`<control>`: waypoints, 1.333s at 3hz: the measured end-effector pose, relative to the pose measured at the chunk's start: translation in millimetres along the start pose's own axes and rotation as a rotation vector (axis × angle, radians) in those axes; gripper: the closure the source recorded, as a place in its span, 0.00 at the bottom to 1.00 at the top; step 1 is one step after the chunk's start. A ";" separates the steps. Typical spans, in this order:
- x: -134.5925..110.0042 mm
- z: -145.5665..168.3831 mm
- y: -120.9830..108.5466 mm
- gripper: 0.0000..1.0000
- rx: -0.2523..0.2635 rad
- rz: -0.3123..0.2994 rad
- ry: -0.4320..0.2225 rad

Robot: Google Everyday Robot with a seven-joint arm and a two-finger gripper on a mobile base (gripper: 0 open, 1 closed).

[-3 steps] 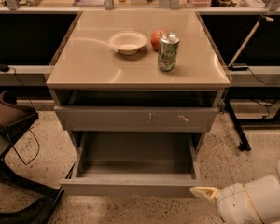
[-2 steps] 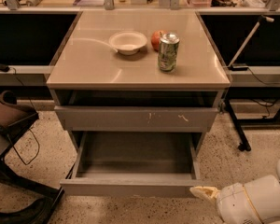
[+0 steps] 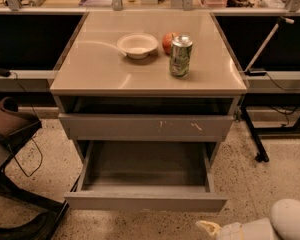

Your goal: Close middle drawer

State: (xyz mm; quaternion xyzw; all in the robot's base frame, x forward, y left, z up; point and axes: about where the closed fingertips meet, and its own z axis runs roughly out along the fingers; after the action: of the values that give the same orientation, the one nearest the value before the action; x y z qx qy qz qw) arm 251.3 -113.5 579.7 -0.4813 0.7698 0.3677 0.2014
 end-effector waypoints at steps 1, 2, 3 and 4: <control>34.0 42.0 -30.4 0.00 0.046 0.080 0.014; 34.3 43.5 -51.3 0.00 0.121 0.085 0.004; 34.4 43.5 -51.5 0.00 0.122 0.085 0.004; 42.6 62.0 -84.1 0.00 0.162 0.144 0.020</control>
Offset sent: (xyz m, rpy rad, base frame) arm 0.0062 0.0036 -0.0506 -0.0277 0.0354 -0.0598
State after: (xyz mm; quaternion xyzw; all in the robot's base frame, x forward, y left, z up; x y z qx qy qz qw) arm 304.0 -114.1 479.8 -0.4105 0.8315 0.3132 0.2050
